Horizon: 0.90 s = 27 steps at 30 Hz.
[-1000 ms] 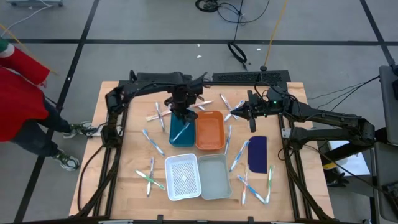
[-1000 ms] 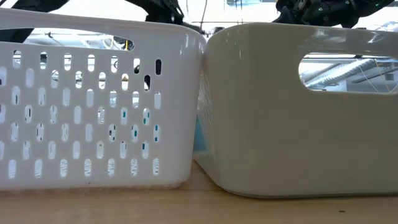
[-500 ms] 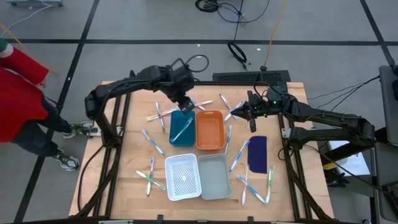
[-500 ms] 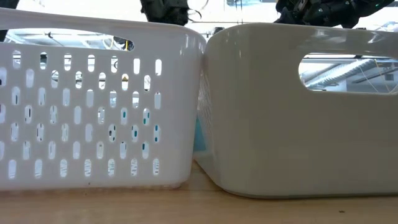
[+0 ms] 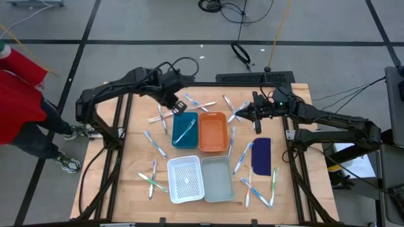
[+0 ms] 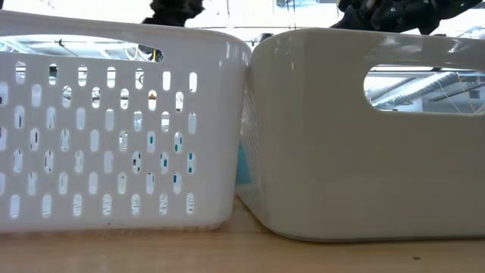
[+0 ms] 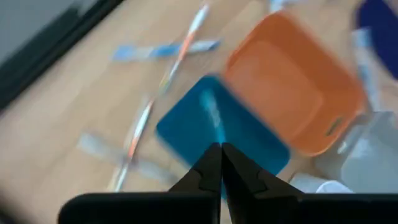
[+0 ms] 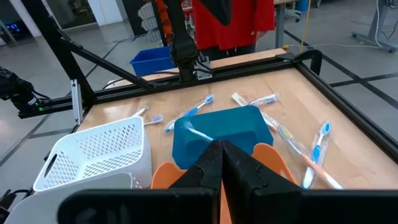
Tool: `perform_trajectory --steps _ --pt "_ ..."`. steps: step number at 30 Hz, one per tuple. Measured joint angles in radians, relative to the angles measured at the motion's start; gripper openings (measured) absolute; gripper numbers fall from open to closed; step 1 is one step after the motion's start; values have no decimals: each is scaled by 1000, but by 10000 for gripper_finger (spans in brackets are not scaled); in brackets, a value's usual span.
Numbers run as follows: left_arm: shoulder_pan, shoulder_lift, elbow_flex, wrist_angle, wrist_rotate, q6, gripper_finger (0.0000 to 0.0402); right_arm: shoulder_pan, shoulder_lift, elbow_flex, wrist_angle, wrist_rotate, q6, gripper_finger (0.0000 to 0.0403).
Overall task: Pick & Place Toothbrushes
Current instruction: Put the blue toothbrush into the blue bin
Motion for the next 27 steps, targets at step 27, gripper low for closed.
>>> perform_trajectory --steps 27 --pt "-224 -425 -813 307 40 -1006 5 0 -13 0 -14 0 0 0"
